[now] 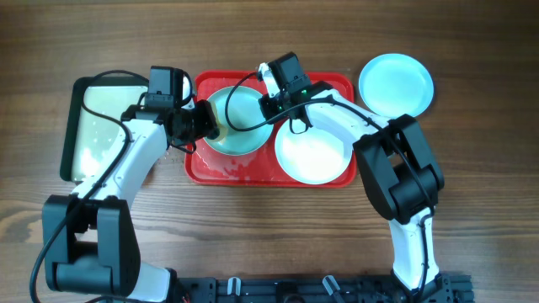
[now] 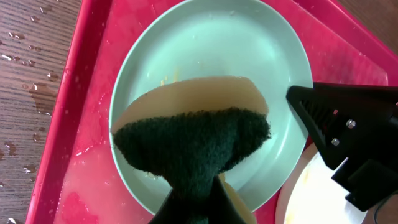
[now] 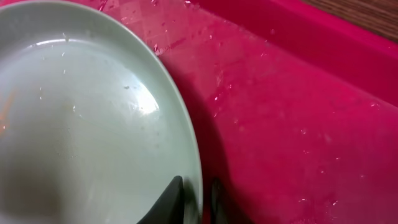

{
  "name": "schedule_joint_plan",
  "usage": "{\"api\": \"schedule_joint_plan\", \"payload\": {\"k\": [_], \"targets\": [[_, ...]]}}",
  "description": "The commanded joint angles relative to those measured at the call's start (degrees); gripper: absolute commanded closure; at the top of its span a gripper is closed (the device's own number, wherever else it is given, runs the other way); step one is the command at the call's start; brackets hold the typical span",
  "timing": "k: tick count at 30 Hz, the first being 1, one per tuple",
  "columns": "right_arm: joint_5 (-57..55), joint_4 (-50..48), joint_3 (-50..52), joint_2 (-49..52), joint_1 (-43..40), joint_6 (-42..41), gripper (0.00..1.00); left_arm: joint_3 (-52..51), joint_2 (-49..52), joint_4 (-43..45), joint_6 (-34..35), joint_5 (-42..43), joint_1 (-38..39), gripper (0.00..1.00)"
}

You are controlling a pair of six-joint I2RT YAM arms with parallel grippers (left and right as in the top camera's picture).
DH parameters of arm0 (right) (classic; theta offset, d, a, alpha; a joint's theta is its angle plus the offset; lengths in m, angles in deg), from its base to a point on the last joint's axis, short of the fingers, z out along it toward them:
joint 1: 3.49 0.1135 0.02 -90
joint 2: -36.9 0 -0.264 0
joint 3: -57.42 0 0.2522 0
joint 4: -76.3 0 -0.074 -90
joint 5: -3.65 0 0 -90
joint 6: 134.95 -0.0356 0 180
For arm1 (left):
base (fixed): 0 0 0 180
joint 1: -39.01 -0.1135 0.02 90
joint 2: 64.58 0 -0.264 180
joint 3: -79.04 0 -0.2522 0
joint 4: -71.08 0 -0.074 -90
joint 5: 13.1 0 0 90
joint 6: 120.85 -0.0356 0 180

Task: Clean dirty plates on tray and stack at the side
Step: 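Grasp the rim of the top blue plate with the right gripper, then scrub the top blue plate with the sponge in the left gripper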

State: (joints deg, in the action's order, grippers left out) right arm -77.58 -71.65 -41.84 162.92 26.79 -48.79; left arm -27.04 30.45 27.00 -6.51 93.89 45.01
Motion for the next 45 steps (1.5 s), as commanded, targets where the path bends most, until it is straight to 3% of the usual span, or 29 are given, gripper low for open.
{"api": "schedule_joint_plan", "payload": {"k": [1, 7, 10, 13, 18, 21, 24, 26, 29, 33, 38, 42, 45], "targets": [[0.5, 0.6, 0.4, 3.4, 0.1, -3.2, 0.96, 0.2, 0.7, 0.3, 0.6, -0.5, 0.3, 0.96], [4.5, 3.3, 0.4, 3.2, 0.1, -17.1, 0.96, -0.2, 0.9, 2.4, 2.6, -1.1, 3.5, 0.96], [7.4, 5.0, 0.4, 2.4, 0.1, -23.4, 0.96, -0.3, 2.1, 3.1, 6.9, -8.4, 5.2, 0.96], [10.8, 5.8, 0.4, 2.2, 0.1, -27.1, 0.96, -0.3, 4.5, 6.0, 6.8, -8.4, 5.8, 0.96], [10.6, 5.8, 0.4, 2.2, 0.1, -27.1, 0.96, -0.3, 13.0, 13.3, 5.9, -7.4, 5.8, 0.96], [10.4, 5.8, 0.4, 2.2, 0.1, -26.1, 0.96, -0.3, 15.3, 13.9, -1.5, -4.9, 5.8, 0.96], [6.6, 6.6, 0.4, 2.2, 0.1, -22.8, 0.96, -0.3, 15.5, 8.6, -7.7, -19.1, 5.7, 0.96], [1.0, 8.0, 0.3, 2.2, 0.1, -21.2, 0.96, -0.2, 15.3, 5.6, -7.9, -29.8, 5.7, 0.96], [-0.6, 8.9, 0.3, 2.0, 0.0, -18.8, 0.96, 1.0, 14.2, 2.8, -10.5, -34.7, 5.7, 0.96], [-0.6, 9.0, 0.3, 2.0, 0.0, -18.8, 0.96, 5.6, 12.0, -1.3, -10.6, -33.0, 5.7, 0.96], [-0.6, 8.6, 0.3, 2.0, 0.0, -18.8, 0.96, 6.5, 12.2, 6.1, -10.2, 2.2, 5.9, 0.96], [-0.6, 8.7, 0.3, 2.0, 0.0, -18.9, 0.96, 6.5, 18.8, 8.5, -7.5, 1.8, 5.8, 0.96], [-0.6, 8.8, 0.3, 2.0, -0.1, -18.8, 0.96, 6.5, 20.1, 6.5, -7.5, -10.8, 5.7, 0.96]]}}
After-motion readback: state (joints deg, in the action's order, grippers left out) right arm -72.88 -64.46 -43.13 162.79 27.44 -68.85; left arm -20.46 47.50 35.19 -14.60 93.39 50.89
